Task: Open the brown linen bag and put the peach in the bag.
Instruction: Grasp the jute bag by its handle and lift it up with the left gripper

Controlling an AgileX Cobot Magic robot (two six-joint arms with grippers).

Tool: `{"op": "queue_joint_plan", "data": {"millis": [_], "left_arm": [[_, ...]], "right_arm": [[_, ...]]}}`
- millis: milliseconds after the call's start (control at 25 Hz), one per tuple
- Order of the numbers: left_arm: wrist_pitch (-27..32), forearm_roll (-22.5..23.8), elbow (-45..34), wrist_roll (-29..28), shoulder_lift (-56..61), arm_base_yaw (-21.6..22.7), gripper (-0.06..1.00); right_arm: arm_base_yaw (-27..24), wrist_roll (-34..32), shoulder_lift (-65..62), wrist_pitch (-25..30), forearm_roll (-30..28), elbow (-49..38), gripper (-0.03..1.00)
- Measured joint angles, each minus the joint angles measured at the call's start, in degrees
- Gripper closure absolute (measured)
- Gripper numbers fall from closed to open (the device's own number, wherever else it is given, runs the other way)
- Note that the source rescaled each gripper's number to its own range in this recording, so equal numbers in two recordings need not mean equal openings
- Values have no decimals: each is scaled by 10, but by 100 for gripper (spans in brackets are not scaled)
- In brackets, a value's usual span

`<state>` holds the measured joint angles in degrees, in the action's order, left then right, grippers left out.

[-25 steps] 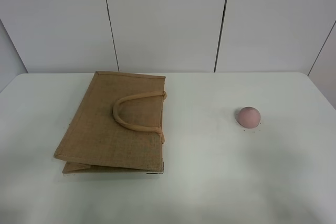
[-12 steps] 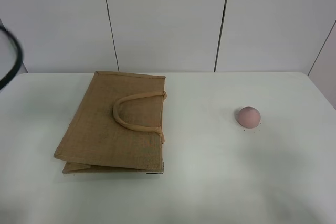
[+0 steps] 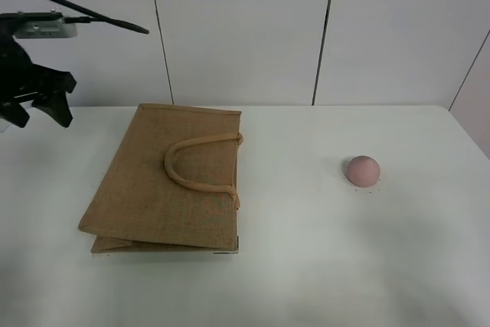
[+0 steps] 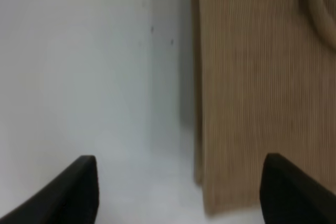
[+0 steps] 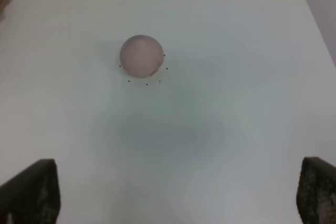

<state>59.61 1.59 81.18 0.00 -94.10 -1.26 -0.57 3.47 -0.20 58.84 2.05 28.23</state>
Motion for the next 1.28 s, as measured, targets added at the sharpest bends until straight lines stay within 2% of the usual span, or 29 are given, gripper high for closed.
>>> {"op": "queue_joint_plan", "data": {"millis": [240,560,720,880,1280], "left_arm": [[0,-1,95,-35,-134,-25,-1],[8,-3,168,-100,-243,-128,-1],[-4,-6,206,-121,-283,-160,-1],[-14,-6,236,-132,-319,-162,-1],[-43,-1,238,-133,-373,-160,-1]], "right_arm": [[0,0,0,0,0,0,-3],[0,0,0,0,0,0,-3],[0,0,0,0,0,0,-3],[0,0,0,0,0,0,-3],[0,0,0,0,0,0,-3]]}}
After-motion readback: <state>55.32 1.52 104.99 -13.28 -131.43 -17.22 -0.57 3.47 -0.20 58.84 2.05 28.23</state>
